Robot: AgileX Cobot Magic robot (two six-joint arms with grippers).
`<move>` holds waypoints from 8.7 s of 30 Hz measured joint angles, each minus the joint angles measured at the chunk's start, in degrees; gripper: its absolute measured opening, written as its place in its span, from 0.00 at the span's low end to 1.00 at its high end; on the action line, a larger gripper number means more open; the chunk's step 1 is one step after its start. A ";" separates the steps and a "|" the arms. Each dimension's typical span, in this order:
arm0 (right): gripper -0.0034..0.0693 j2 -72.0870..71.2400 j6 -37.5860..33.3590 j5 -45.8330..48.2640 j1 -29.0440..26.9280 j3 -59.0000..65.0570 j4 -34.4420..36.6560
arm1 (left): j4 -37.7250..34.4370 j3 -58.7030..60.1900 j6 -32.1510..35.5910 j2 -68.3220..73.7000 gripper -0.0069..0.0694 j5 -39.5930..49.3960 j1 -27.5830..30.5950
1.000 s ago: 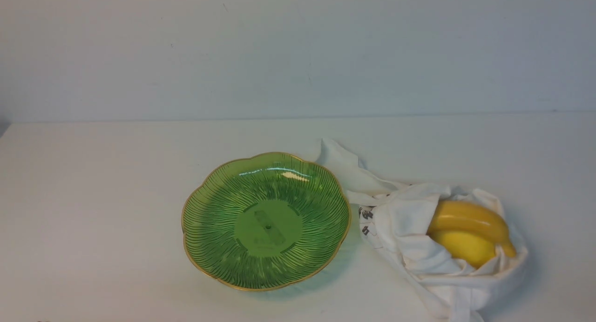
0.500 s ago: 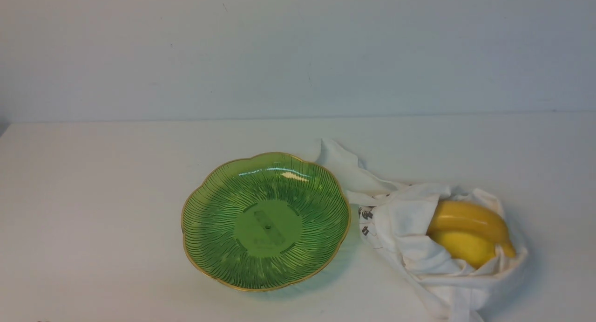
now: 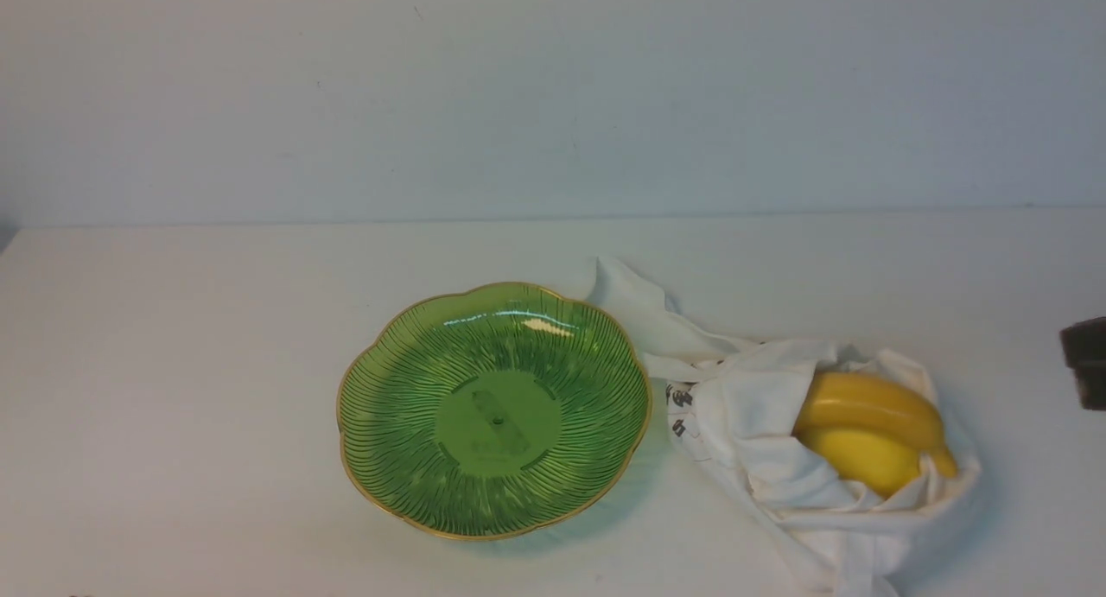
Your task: Take the fruit out of the cloth bag on the white table and place them on a plate.
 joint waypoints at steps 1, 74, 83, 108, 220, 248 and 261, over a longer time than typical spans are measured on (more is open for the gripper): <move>0.09 2.94 -0.58 0.14 0.45 -0.93 0.44 | 0.00 0.00 0.00 0.00 0.08 0.00 0.00; 0.45 19.11 13.86 16.31 19.67 -28.56 2.84 | 0.00 0.00 0.00 0.00 0.08 0.00 0.00; 0.45 40.93 13.92 1.05 34.00 -32.85 0.54 | 0.00 0.00 0.00 0.00 0.08 0.00 0.00; 0.47 34.09 38.39 20.18 36.05 -45.89 -30.89 | 0.00 0.00 0.00 0.00 0.08 0.00 0.00; 0.03 -62.72 27.13 -23.58 -3.24 48.94 -21.78 | -0.01 0.00 0.00 0.00 0.08 0.00 0.00; 0.03 -62.72 27.13 -23.58 -3.24 48.94 -21.78 | -0.01 0.00 0.00 0.00 0.08 0.00 0.00; 0.03 -62.72 27.13 -23.58 -3.24 48.94 -21.78 | -0.01 0.00 0.00 0.00 0.08 0.00 0.00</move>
